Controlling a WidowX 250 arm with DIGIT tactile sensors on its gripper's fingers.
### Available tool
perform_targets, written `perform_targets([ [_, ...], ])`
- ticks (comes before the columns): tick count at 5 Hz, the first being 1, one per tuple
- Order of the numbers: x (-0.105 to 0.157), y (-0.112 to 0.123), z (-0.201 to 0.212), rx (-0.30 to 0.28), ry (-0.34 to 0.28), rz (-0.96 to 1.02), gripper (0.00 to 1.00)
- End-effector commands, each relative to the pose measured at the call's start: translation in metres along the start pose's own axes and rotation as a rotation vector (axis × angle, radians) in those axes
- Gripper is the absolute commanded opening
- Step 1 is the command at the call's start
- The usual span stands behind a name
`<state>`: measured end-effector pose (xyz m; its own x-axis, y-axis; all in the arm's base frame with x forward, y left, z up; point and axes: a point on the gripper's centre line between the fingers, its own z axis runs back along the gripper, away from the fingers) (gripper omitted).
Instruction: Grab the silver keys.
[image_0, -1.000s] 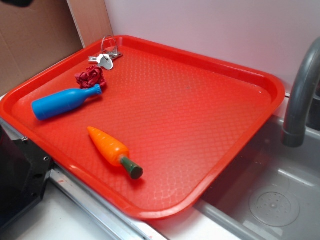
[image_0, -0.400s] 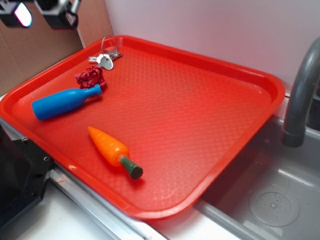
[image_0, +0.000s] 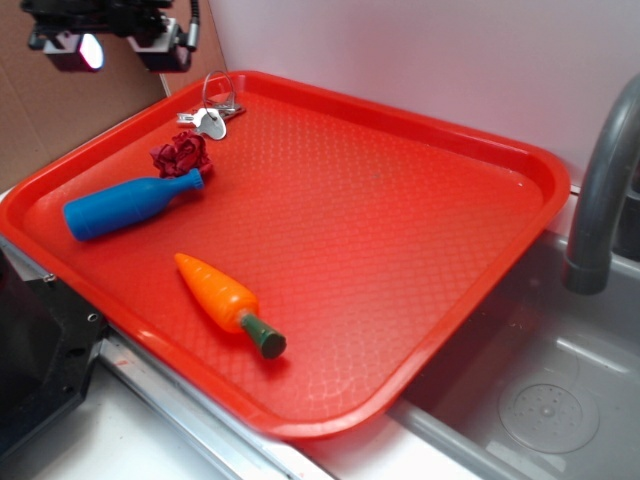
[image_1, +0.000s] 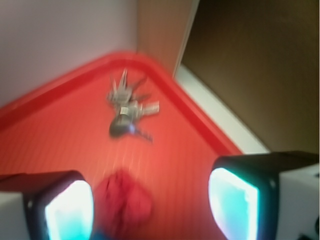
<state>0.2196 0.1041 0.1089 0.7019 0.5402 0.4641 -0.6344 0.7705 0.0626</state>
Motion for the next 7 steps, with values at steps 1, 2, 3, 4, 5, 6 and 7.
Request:
perform_targets([
  [1,0.04,-0.005,-0.051,0.035,-0.08,0.032,1.0],
  [2,0.057,-0.013,-0.075,0.034,-0.089,-0.004,1.0],
  [3,0.069,-0.017,-0.09,0.038,-0.083,-0.007,1.0],
  [4,0.075,-0.012,-0.101,0.056,-0.09,0.021,0.0],
  [5,0.073,-0.012,-0.099,0.062,-0.076,0.021,0.0],
  [6,0.076,-0.012,-0.095,0.063,-0.05,0.03,0.0],
  [7,0.08,-0.013,-0.083,0.066,0.031,0.016,0.0],
])
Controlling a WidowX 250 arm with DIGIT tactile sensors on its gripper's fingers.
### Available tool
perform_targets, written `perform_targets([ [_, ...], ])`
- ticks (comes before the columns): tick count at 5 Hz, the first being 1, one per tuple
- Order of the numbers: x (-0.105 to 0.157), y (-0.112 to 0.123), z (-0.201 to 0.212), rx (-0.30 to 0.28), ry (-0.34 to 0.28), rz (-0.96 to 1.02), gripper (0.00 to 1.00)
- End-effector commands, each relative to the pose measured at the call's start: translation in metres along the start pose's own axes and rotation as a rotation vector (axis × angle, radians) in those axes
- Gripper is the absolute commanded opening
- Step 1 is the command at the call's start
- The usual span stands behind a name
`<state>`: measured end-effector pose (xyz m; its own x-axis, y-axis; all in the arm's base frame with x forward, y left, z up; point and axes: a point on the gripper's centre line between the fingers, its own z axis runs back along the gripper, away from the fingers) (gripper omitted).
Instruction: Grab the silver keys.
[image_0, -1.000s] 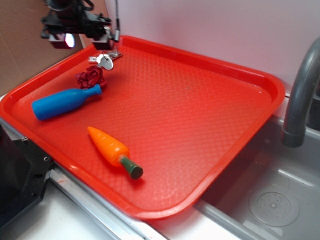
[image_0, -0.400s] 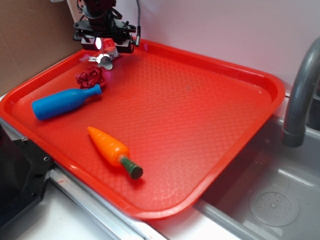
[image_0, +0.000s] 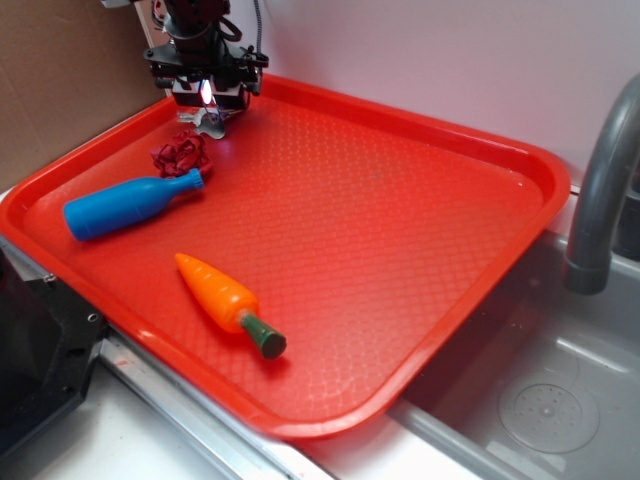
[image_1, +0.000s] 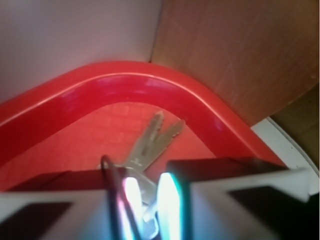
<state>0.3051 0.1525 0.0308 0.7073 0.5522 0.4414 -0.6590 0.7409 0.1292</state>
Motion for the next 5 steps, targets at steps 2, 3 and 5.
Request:
perform_targets([
  [2,0.026,0.003,0.084,-0.069,0.243,-0.101,0.0],
  [3,0.014,-0.005,0.126,-0.126,0.288,-0.19,0.0],
  [5,-0.03,-0.02,0.23,-0.275,0.323,-0.387,0.0],
])
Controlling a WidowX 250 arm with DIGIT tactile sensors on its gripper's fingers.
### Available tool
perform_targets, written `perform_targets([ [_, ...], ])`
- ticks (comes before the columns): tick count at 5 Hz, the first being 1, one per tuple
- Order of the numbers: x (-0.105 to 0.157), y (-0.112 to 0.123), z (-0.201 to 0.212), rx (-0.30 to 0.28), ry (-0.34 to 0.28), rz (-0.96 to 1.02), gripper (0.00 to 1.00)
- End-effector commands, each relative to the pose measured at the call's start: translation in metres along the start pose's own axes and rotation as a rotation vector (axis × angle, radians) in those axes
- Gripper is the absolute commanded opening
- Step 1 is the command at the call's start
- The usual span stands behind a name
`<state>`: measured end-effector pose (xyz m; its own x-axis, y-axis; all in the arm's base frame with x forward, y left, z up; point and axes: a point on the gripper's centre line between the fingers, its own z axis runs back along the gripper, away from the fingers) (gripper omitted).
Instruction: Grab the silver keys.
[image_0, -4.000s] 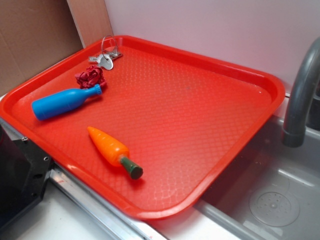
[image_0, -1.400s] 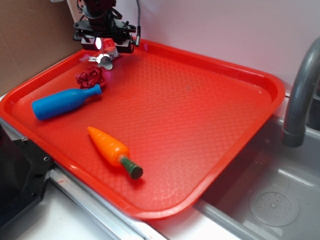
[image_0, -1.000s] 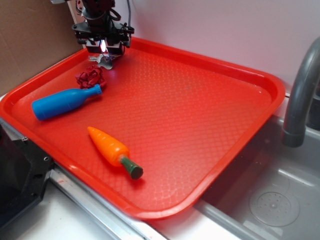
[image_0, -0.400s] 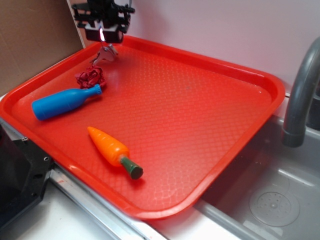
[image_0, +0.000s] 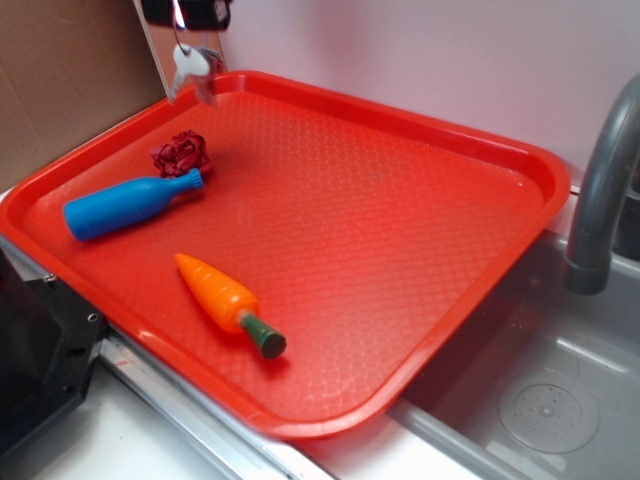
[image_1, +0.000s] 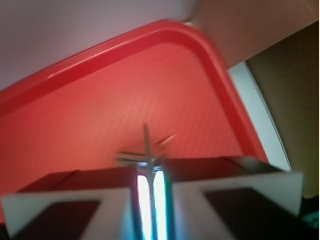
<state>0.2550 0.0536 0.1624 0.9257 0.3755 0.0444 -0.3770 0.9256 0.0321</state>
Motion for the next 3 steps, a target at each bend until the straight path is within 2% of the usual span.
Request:
perform_targets([
  [1,-0.05,-0.025,0.076,-0.116,-0.033,-0.171,0.0],
  [2,-0.073,-0.032,0.079,-0.118,-0.048,-0.207,0.0],
  [3,-0.083,-0.033,0.077,-0.148,-0.035,-0.228,0.0],
])
